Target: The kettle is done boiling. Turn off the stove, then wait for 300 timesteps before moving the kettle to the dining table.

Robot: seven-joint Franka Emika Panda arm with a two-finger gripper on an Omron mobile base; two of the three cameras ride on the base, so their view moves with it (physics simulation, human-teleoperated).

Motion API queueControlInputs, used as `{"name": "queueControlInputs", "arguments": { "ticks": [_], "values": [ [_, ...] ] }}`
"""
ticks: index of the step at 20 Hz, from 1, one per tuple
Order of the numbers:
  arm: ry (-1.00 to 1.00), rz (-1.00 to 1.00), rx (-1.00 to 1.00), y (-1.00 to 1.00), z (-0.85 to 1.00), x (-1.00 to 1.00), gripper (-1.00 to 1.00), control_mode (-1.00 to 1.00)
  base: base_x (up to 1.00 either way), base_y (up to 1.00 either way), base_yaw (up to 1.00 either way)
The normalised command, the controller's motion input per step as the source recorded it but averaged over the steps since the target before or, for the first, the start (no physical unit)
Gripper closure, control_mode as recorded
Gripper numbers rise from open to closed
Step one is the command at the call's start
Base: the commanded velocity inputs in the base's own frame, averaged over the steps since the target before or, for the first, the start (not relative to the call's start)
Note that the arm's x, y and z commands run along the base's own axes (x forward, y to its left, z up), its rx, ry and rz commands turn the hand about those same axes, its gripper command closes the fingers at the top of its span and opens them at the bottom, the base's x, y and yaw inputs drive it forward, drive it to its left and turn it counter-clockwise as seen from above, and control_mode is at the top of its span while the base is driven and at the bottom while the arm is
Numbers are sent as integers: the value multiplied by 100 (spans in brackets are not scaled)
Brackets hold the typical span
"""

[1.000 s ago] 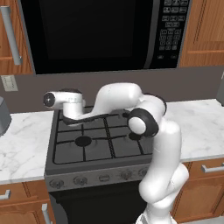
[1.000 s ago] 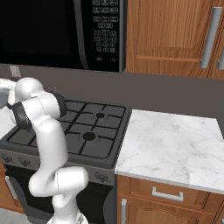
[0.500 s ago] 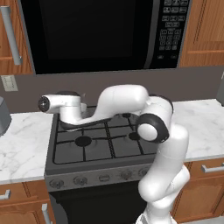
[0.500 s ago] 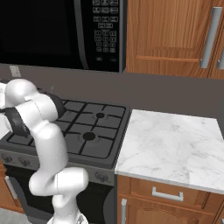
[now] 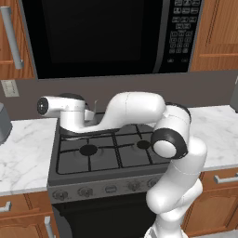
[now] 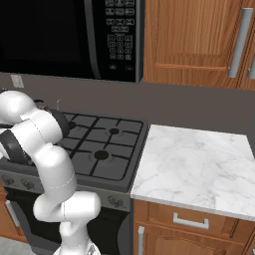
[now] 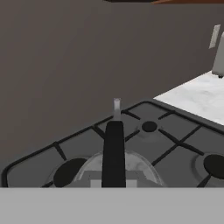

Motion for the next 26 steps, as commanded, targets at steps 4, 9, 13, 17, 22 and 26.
{"name": "queueControlInputs", "arguments": {
  "ticks": [4, 9, 13, 17, 22, 26],
  "values": [
    [-1, -11, 4, -20, 21, -49, 100, -100, 0, 0, 0],
    [-2, -10, 2, -21, 28, -45, 100, -100, 0, 0, 0],
    [-1, -10, 0, -20, 27, -38, 100, -100, 0, 0, 0],
    [-1, -9, 0, -19, 29, -34, 100, -100, 0, 0, 0],
    [0, -9, 0, -21, 28, -36, 100, -100, 0, 0, 0],
    [0, -10, 1, -21, 26, -33, 100, -100, 0, 0, 0]
  ]
}}
